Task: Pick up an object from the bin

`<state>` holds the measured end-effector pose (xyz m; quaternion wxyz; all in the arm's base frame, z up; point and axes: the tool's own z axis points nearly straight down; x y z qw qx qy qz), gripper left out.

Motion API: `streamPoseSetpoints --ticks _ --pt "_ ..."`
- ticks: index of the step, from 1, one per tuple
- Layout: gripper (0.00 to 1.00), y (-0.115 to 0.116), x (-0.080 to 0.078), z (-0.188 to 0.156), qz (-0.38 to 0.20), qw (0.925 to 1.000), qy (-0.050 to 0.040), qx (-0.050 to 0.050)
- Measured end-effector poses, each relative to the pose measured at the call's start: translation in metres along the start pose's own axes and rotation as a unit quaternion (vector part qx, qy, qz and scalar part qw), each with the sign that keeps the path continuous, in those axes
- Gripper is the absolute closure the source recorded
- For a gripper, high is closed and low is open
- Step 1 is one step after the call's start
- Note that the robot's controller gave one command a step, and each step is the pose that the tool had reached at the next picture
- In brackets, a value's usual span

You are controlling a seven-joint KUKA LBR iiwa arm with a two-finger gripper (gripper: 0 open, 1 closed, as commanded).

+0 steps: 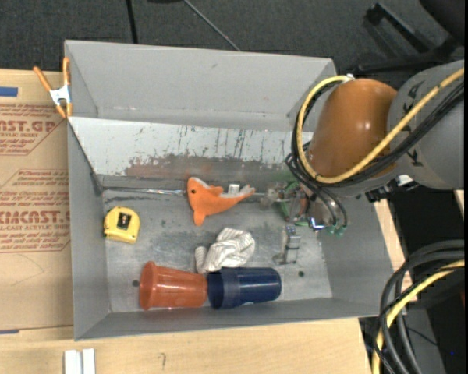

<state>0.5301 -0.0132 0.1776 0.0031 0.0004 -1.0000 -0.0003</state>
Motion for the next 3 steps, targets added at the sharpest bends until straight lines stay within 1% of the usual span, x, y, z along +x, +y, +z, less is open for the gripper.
streamPoseSetpoints --ticks 1,2,3 --pt "0.0 0.0 -0.001 -0.005 0.0 1.0 -0.0037 0.0" --pt "0.0 0.013 0.001 0.022 -0.031 0.9995 -0.0073 0.001" --pt "0.0 0.019 0.003 0.034 -0.046 0.9989 -0.005 0.001"
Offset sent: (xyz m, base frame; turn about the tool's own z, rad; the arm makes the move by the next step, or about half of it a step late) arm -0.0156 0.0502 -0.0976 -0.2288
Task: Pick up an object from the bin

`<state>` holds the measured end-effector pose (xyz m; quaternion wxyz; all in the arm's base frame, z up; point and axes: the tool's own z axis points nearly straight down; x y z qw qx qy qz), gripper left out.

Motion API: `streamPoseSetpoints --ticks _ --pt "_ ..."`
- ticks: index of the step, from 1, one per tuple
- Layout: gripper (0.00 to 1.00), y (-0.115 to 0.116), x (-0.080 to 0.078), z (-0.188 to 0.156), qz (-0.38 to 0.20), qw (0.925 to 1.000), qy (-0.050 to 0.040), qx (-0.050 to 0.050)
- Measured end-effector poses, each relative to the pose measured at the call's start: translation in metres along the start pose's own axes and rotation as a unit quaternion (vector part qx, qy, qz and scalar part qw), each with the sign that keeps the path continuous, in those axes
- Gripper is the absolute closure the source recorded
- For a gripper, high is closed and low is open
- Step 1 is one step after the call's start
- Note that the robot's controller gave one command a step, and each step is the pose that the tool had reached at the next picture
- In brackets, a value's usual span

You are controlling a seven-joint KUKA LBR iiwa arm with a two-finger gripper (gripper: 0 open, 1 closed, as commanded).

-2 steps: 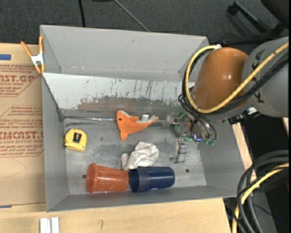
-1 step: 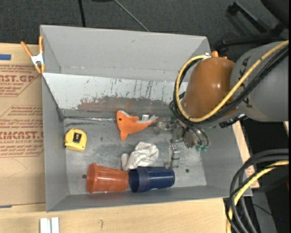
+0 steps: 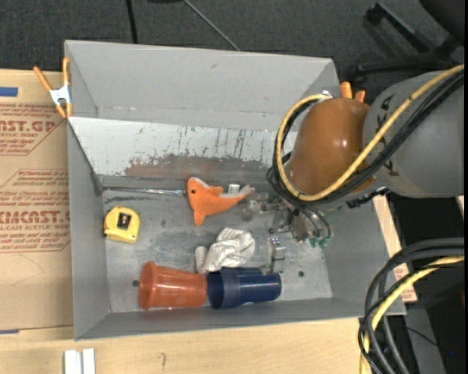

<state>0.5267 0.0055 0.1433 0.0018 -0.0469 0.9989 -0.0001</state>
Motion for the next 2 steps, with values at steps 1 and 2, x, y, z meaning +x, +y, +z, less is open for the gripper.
streamPoseSetpoints --ticks 1,2 --pt "0.0 0.004 0.017 0.026 -0.108 0.9942 0.001 -0.001" --pt "1.0 0.045 0.032 0.062 -0.089 0.996 0.0068 0.004"
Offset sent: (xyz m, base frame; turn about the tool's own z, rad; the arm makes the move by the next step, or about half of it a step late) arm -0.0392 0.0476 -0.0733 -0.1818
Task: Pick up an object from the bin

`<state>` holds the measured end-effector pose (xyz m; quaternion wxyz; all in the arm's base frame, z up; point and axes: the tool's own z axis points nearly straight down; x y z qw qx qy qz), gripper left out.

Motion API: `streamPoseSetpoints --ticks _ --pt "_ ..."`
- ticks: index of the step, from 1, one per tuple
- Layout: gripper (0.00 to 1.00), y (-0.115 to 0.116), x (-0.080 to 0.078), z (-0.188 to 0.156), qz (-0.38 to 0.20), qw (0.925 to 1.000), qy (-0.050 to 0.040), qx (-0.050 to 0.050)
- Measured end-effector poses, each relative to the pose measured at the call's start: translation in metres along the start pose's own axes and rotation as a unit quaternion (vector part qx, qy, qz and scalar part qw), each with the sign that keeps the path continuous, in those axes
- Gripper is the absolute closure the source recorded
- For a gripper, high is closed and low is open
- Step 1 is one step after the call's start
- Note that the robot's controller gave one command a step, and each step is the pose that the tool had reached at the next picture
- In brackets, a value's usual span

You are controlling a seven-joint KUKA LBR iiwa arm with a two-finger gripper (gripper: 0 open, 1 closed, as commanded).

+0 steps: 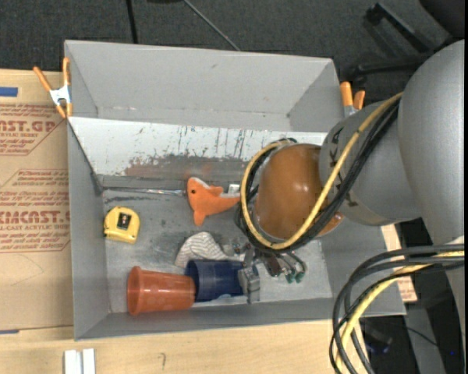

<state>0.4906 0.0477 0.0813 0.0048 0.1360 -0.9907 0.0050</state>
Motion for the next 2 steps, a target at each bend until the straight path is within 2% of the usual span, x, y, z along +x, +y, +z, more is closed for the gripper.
streamPoseSetpoints --ticks 1,2 --pt "1.0 0.0 0.0 0.0 0.0 1.0 0.0 0.0" --pt "1.0 -0.014 0.003 -0.181 -0.014 0.9999 -0.0046 -0.004"
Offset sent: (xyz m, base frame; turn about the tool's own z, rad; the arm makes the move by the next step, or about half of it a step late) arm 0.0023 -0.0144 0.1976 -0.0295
